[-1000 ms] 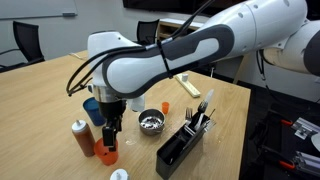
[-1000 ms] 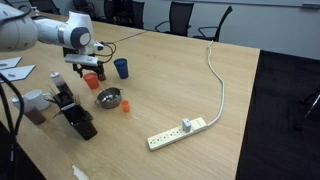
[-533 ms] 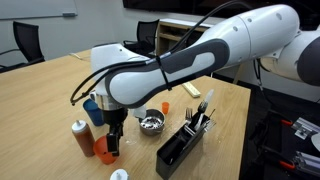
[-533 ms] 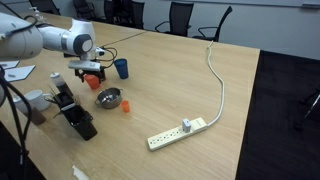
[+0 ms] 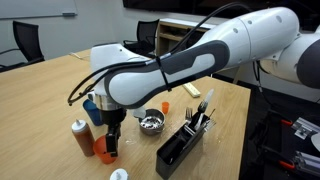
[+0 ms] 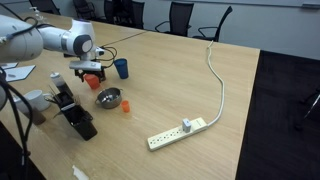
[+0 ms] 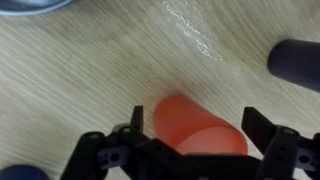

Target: Move the cup to the right

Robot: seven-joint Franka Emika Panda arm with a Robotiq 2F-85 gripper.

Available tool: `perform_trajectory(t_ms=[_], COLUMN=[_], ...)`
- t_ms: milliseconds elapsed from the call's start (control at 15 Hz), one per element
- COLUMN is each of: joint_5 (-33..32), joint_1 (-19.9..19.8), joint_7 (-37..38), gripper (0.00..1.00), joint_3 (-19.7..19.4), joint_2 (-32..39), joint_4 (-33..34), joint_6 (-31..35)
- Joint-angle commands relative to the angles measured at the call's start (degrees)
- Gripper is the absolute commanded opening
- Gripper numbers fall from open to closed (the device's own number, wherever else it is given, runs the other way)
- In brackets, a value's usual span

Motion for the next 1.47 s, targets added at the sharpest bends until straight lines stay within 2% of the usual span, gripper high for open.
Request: perform_trajectory(t_ms=[0, 333, 400, 467, 600, 1000, 1200, 1400], joint_5=[1.80, 4.90, 4.76, 4.57, 3.83, 2.35, 0.43, -1.51], joint_1=[-0.69, -1.96, -2.08, -2.21, -2.24, -3.10, -3.90, -5.34], joint_7=[-3.33, -6.79, -6.67, -6.59, -6.09, -4.49, -1.46, 4.96], gripper=[1.00, 1.00, 0.75, 0.74, 0.60, 0.57, 0.57, 0.57], joint_3=[2.32, 4.84, 4.70, 4.57, 3.78, 2.10, -0.79, -4.55], joint_2=[1.92, 3.11, 3.09, 3.07, 2.59, 0.55, -1.07, -3.19], joint_4=[2.30, 2.12, 2.08, 2.08, 2.22, 3.48, 4.31, 4.76], joint_6=[2.56, 6.27, 6.45, 6.63, 6.59, 4.82, 4.51, 4.76])
